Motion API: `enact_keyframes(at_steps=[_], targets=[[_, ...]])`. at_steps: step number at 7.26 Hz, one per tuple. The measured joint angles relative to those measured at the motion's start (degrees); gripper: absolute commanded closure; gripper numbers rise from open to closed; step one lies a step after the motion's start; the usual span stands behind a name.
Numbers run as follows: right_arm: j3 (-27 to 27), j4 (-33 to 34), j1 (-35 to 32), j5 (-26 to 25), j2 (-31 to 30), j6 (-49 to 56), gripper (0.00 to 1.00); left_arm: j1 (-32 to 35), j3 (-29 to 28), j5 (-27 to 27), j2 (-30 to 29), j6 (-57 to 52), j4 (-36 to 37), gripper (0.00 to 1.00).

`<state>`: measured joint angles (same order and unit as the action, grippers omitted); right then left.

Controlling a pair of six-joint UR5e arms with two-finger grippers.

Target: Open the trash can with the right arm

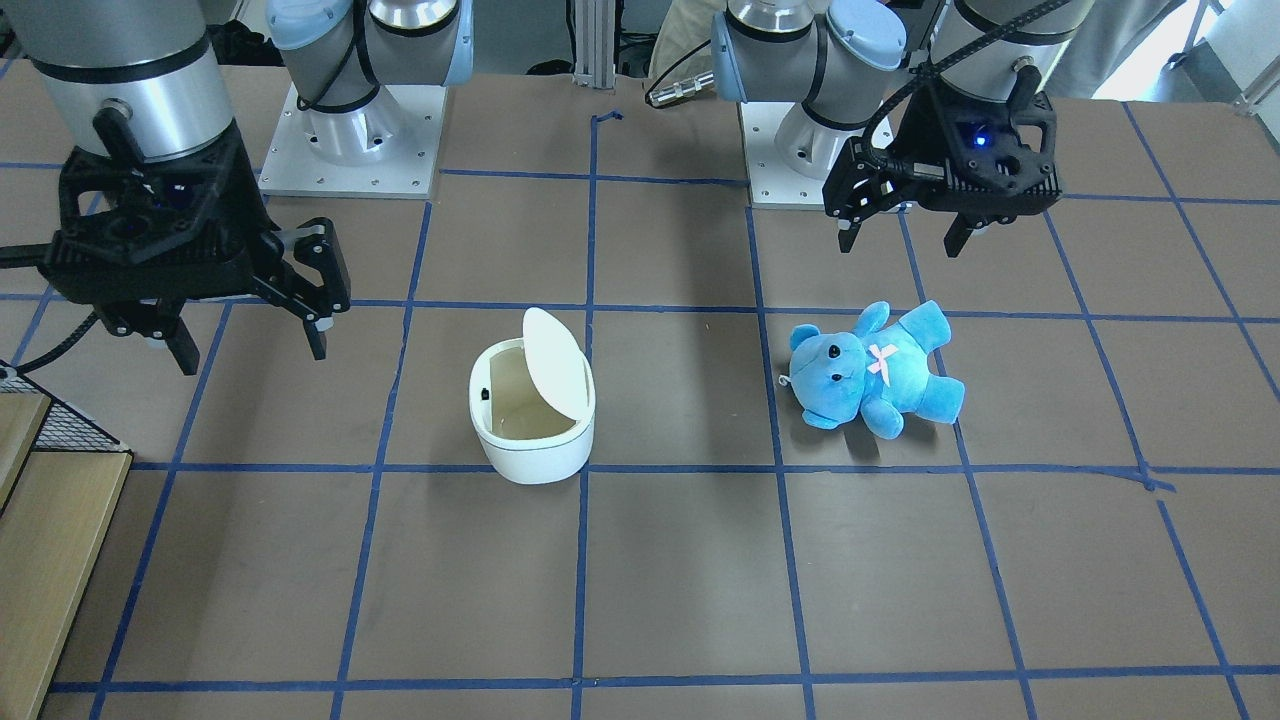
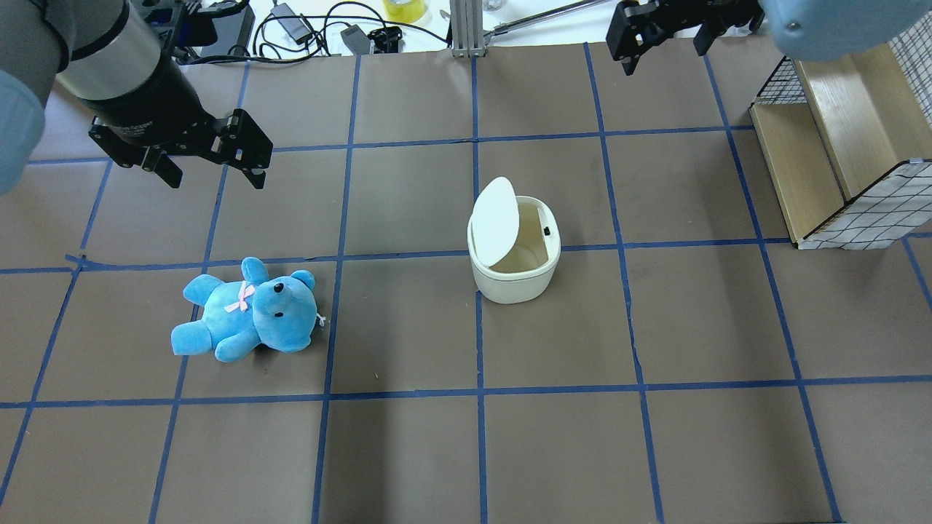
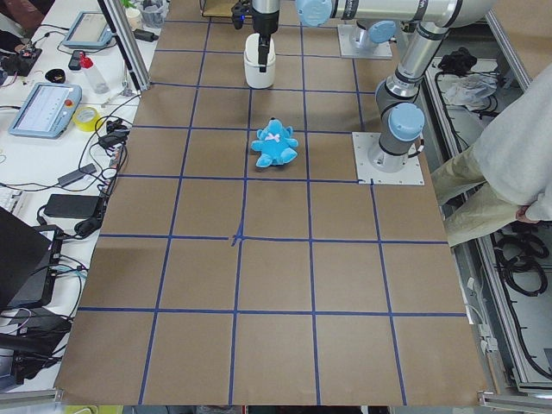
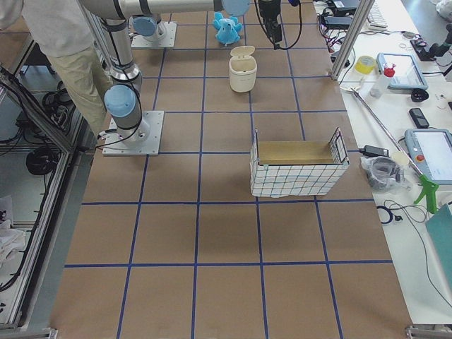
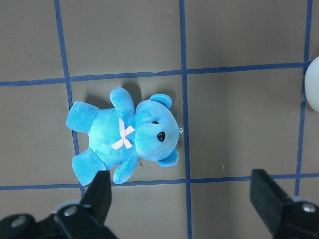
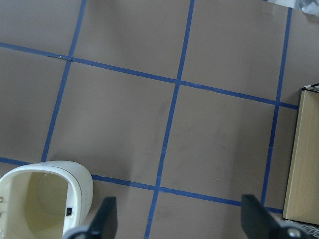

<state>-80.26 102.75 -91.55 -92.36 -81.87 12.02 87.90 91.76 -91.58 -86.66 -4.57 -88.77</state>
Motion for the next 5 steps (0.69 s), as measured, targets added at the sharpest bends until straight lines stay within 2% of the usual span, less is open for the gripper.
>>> enact_keyframes(at_steps=[1,2,5], targets=[[-0.13,0.0,0.7,0.03,-0.02,1.31,0.12,0.0,0.0,0.0,0.0,0.0,0.0,0.0],[-0.3,-0.53,0.97,0.1,-0.03,1.66,0.16,0.01,0.0,0.0,0.0,0.0,0.0,0.0],[-0.36,-8.68,1.17,2.58,-0.91,-5.21,0.16,0.01,0.0,0.0,0.0,0.0,0.0,0.0]])
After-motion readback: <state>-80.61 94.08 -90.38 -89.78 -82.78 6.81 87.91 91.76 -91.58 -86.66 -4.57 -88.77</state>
